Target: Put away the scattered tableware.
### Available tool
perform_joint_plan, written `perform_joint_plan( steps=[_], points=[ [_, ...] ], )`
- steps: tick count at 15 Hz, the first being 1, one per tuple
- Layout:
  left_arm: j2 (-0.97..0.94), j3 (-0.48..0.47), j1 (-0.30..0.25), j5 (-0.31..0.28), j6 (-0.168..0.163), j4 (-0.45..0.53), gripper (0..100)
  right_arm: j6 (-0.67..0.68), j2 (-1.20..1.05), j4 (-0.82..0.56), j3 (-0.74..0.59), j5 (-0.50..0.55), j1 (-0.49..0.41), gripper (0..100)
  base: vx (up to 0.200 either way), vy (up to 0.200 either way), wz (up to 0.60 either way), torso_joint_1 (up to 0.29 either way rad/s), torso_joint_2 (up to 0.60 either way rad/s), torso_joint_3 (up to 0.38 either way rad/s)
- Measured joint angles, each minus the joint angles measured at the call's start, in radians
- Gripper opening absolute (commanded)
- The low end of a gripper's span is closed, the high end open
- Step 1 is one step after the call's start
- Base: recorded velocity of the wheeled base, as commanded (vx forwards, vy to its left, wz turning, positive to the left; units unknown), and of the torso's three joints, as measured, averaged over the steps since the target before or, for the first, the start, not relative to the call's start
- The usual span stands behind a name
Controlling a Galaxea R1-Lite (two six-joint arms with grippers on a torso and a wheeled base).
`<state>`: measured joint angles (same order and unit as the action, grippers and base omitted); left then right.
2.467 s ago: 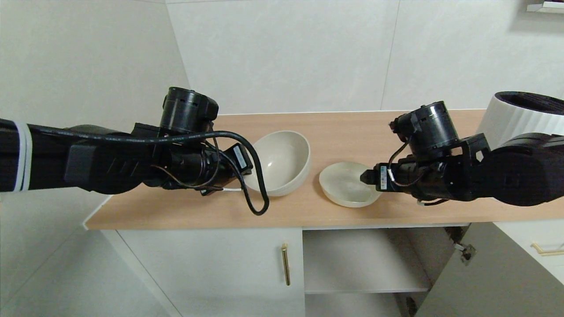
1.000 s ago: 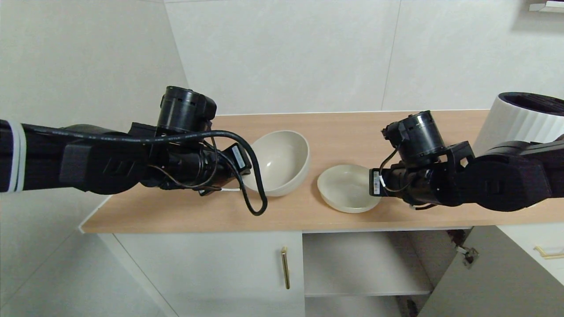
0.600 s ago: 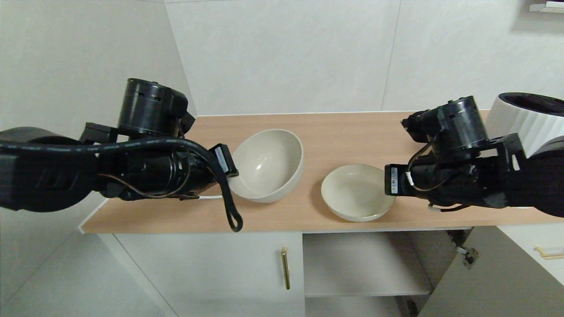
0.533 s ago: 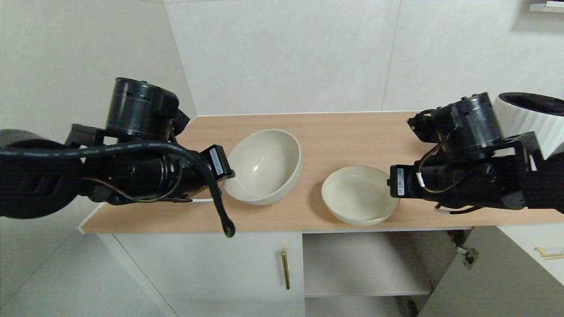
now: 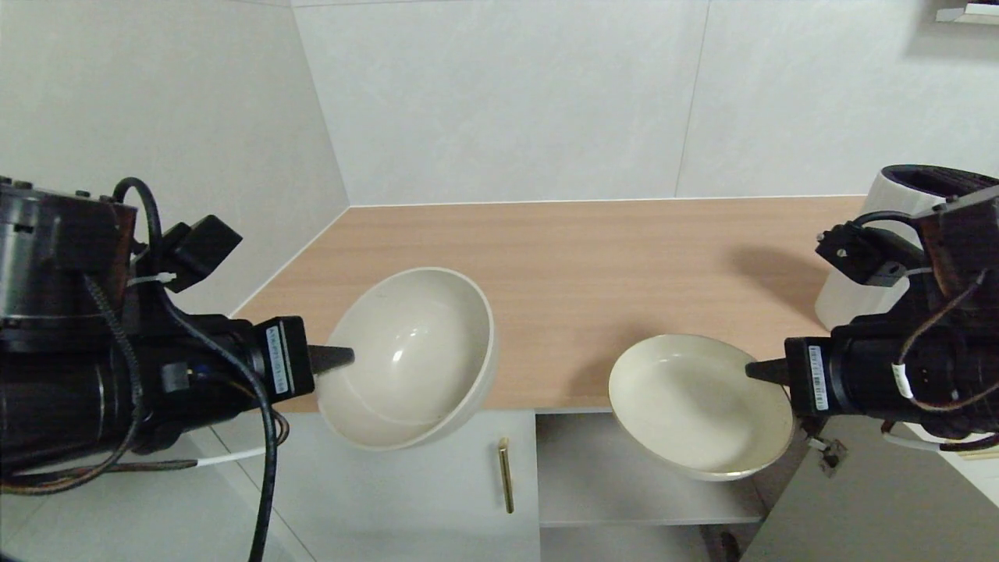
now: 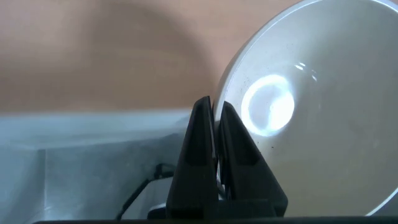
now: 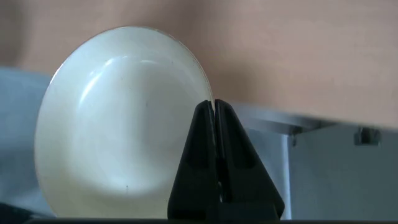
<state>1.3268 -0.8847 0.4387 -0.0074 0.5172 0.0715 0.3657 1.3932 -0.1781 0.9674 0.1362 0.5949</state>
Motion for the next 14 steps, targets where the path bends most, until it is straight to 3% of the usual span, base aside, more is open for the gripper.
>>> perform_joint_plan(
  steps=[2,7,12,14],
  points=[
    [-0.028,0.015,0.000,-0.006,-0.002,-0.001,0,-0.002,-0.040,0.005,-0.028,-0.058,0.000,0,0.000,0.000,0.00,0.000,0.00,0.000],
    [-0.038,0.027,0.007,-0.008,-0.002,-0.001,0,-0.006,-0.056,0.009,-0.053,-0.057,-0.003,0,0.000,0.000,0.00,0.000,0.00,0.000],
    [-0.022,0.030,0.010,-0.008,-0.002,-0.001,0,-0.006,-0.049,0.008,-0.055,-0.056,-0.005,0,-0.200,0.000,0.00,0.008,0.01,-0.009],
    [-0.019,0.031,0.011,-0.009,-0.003,0.000,0,-0.006,-0.046,0.007,-0.055,-0.056,-0.004,0,0.000,0.000,0.00,0.000,0.00,0.000]
  ],
)
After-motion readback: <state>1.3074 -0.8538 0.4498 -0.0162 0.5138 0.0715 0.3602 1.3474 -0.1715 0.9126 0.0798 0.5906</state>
